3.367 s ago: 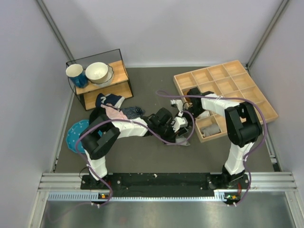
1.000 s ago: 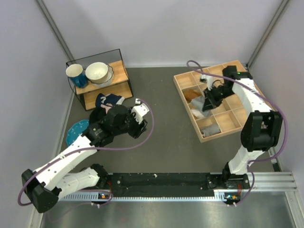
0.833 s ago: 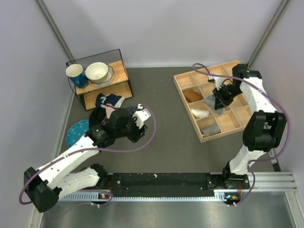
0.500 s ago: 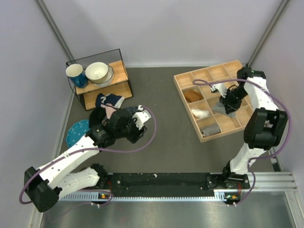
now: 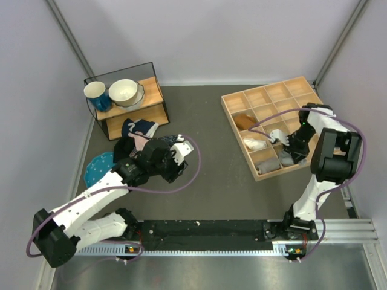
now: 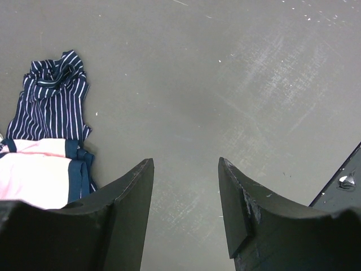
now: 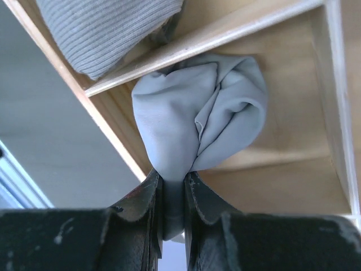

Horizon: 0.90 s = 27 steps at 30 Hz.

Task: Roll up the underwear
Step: Place the underwear in the storage box.

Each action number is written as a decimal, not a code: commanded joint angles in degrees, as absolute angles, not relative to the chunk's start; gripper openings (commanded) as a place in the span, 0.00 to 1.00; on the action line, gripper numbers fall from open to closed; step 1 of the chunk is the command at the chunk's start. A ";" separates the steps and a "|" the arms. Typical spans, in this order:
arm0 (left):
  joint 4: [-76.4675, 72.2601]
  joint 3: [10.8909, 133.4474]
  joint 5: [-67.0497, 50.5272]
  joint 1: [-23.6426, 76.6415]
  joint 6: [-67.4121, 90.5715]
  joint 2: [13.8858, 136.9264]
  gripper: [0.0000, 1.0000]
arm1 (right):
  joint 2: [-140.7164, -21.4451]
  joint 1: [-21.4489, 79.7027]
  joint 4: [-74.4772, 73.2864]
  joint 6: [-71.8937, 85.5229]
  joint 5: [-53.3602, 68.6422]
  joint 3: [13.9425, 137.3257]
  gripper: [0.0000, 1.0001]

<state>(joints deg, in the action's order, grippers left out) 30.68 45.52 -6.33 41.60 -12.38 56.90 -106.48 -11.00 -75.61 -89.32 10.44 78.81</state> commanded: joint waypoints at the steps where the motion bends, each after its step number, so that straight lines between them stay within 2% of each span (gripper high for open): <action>1: 29.88 45.44 -5.98 41.57 -13.36 57.57 0.55 | -107.66 -10.02 -78.05 -95.97 5.37 75.68 0.07; 6: 29.88 45.35 -5.80 41.49 -13.45 57.92 0.55 | -109.16 -9.67 -76.03 -98.52 4.13 75.76 0.09; 11: 29.88 45.26 -5.71 41.57 -13.53 58.18 0.55 | -112.41 -9.05 -75.24 -97.39 2.37 76.81 0.14; 14: 29.88 45.18 -5.80 41.57 -13.45 58.27 0.55 | -112.94 -8.88 -74.45 -95.28 2.72 77.52 0.25; 15: 29.88 45.18 -5.80 41.49 -13.53 58.27 0.55 | -112.68 -8.88 -74.18 -94.93 3.07 77.87 0.32; 17: 29.97 45.18 -5.89 41.57 -13.53 58.18 0.55 | -111.45 -8.88 -74.27 -93.08 4.21 79.62 0.37; 18: 29.97 45.26 -5.80 41.57 -13.54 58.18 0.55 | -110.66 -8.88 -74.27 -92.64 4.65 80.24 0.45; 20: 29.97 45.26 -5.98 41.57 -13.53 58.10 0.55 | -108.99 -8.96 -74.79 -92.11 5.36 81.90 0.54; 21: 29.97 45.26 -5.98 41.57 -13.54 58.18 0.55 | -107.42 -8.88 -74.97 -91.94 5.54 82.52 0.61; 27: 30.15 45.53 -6.24 41.57 -13.54 57.75 0.55 | -104.15 -8.96 -80.24 -91.23 7.03 88.32 0.66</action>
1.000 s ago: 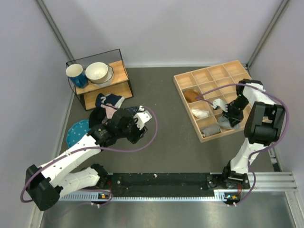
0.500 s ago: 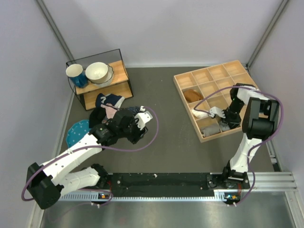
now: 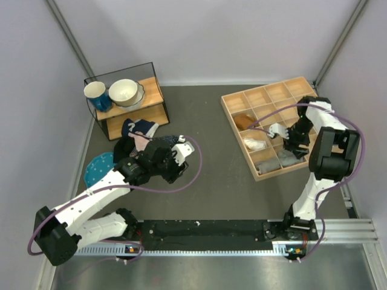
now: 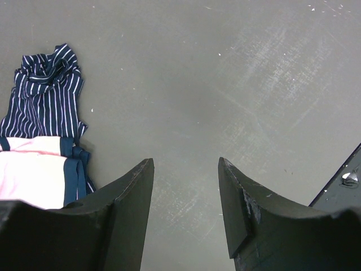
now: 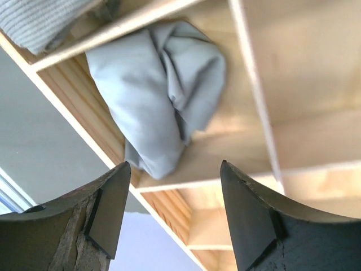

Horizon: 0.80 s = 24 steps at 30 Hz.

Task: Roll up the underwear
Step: Place the underwear in the storage box, then reset both arms

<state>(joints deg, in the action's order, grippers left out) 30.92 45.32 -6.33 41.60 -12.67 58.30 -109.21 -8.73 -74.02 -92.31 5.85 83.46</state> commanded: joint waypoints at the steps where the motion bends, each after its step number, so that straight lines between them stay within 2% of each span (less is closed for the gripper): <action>1: 30.15 45.44 -6.24 41.57 -13.45 57.66 0.55 | -103.28 -8.88 -80.68 -91.14 7.03 88.77 0.66; 6: 30.15 45.53 -6.33 41.57 -12.92 56.78 0.55 | -100.29 -8.88 -83.93 -88.43 9.48 94.12 0.67; 9: 29.45 45.44 -6.59 40.61 -11.52 55.64 0.55 | -96.95 -8.70 -84.11 -83.60 17.20 100.09 0.70; 11: 28.48 45.35 -8.94 38.07 -9.94 54.59 0.56 | -93.63 -8.70 -83.06 -74.65 25.90 103.95 0.72; 12: 27.00 45.35 -9.75 36.75 -8.97 53.10 0.57 | -92.30 -8.79 -78.79 -64.87 28.97 104.32 0.99; 13: 25.85 45.35 -10.63 33.78 -7.49 52.22 0.60 | -90.20 -8.79 -74.83 -58.42 33.62 103.80 0.99; 15: 23.83 44.74 -11.42 30.69 -2.91 49.24 0.70 | -83.17 -9.14 -67.89 -48.22 38.04 99.16 0.99; 16: 22.17 44.39 -11.77 27.80 -2.03 48.00 0.71 | -80.27 -9.14 -55.32 -34.85 38.32 96.10 0.99; 18: 20.57 43.16 -10.65 25.76 -0.27 44.58 0.79 | -70.30 -9.23 -41.47 -22.73 36.13 84.86 0.99; 19: 19.78 42.72 -10.03 24.88 1.39 43.52 0.84 | -67.09 -9.23 -26.78 -10.58 31.69 80.20 0.99; 20: 19.69 42.28 -9.50 24.70 1.67 42.55 0.85 | -63.41 -9.23 -19.15 -3.33 27.03 70.85 0.99; 21: 19.77 41.93 -9.14 24.70 1.32 40.97 0.85 | -60.59 -9.23 -15.33 3.01 22.81 67.45 0.99; 22: 19.95 41.66 -9.05 24.78 0.97 40.17 0.90 | -57.51 -9.14 -13.73 6.73 21.37 65.32 0.99; 24: 19.86 40.61 -8.70 24.79 0.44 38.24 0.94 | -56.61 -9.05 -16.86 7.64 20.92 64.78 0.99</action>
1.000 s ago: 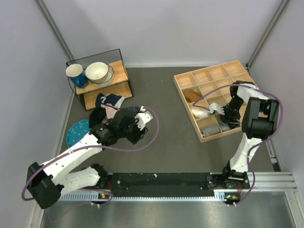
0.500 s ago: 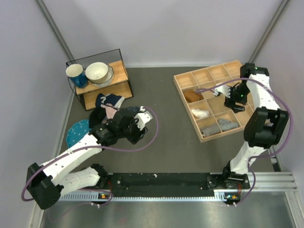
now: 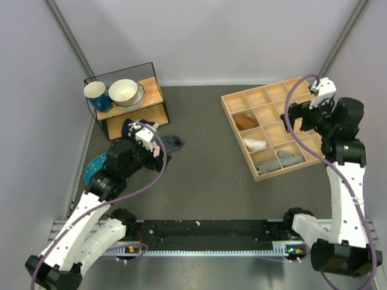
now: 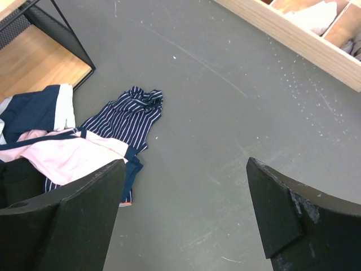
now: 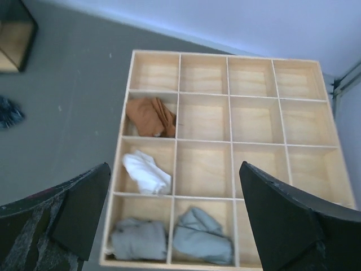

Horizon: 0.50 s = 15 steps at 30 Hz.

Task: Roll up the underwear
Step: Reset both arms

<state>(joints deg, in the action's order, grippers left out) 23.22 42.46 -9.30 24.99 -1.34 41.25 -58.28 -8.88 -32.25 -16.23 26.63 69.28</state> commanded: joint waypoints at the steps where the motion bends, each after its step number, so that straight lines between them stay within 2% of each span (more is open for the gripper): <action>1: 19.69 40.43 -7.92 24.79 0.35 37.97 0.96 | -55.64 -9.05 -18.27 8.95 20.05 64.60 0.99; 3: 19.60 40.52 -7.39 24.79 -1.23 37.44 0.99 | -53.80 -9.05 -19.69 9.05 19.78 62.85 0.99; 15: 20.39 40.43 -3.96 24.79 -1.93 38.06 0.99 | -42.11 -9.05 -21.70 9.58 15.65 55.37 0.99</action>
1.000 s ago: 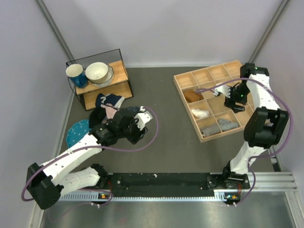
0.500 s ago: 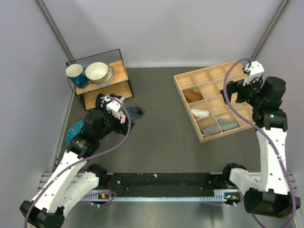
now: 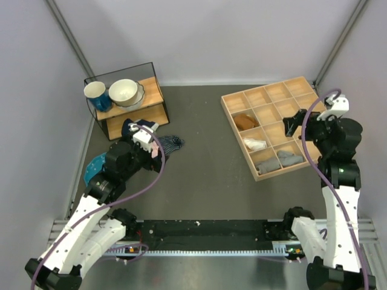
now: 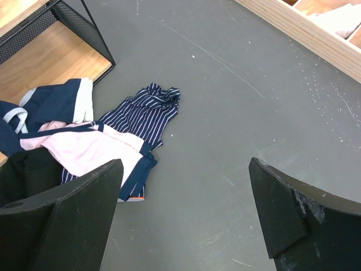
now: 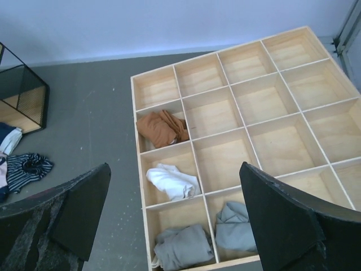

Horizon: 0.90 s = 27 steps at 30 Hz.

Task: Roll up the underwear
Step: Reset both arms

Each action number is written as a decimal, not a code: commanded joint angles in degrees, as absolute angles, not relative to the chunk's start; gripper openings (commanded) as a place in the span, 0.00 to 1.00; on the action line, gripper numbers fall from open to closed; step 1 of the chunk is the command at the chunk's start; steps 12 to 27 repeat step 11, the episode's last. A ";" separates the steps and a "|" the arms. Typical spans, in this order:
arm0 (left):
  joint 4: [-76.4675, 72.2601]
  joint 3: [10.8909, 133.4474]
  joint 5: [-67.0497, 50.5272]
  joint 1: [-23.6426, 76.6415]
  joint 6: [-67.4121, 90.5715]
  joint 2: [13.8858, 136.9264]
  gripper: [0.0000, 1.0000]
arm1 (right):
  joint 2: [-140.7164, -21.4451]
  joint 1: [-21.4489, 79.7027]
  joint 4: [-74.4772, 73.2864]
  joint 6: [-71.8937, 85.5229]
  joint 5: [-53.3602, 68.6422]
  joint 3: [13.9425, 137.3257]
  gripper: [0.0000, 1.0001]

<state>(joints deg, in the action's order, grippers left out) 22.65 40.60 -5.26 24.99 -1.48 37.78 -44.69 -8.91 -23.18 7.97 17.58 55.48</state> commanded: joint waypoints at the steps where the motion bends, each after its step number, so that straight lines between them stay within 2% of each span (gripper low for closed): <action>1: 20.56 40.43 -3.87 24.79 -1.85 38.23 0.99 | -41.75 -9.05 -22.06 9.41 15.12 55.46 0.99; 27: 20.65 40.52 -4.04 24.79 -1.49 38.58 0.99 | -39.73 -9.05 -24.08 7.82 13.10 56.34 0.99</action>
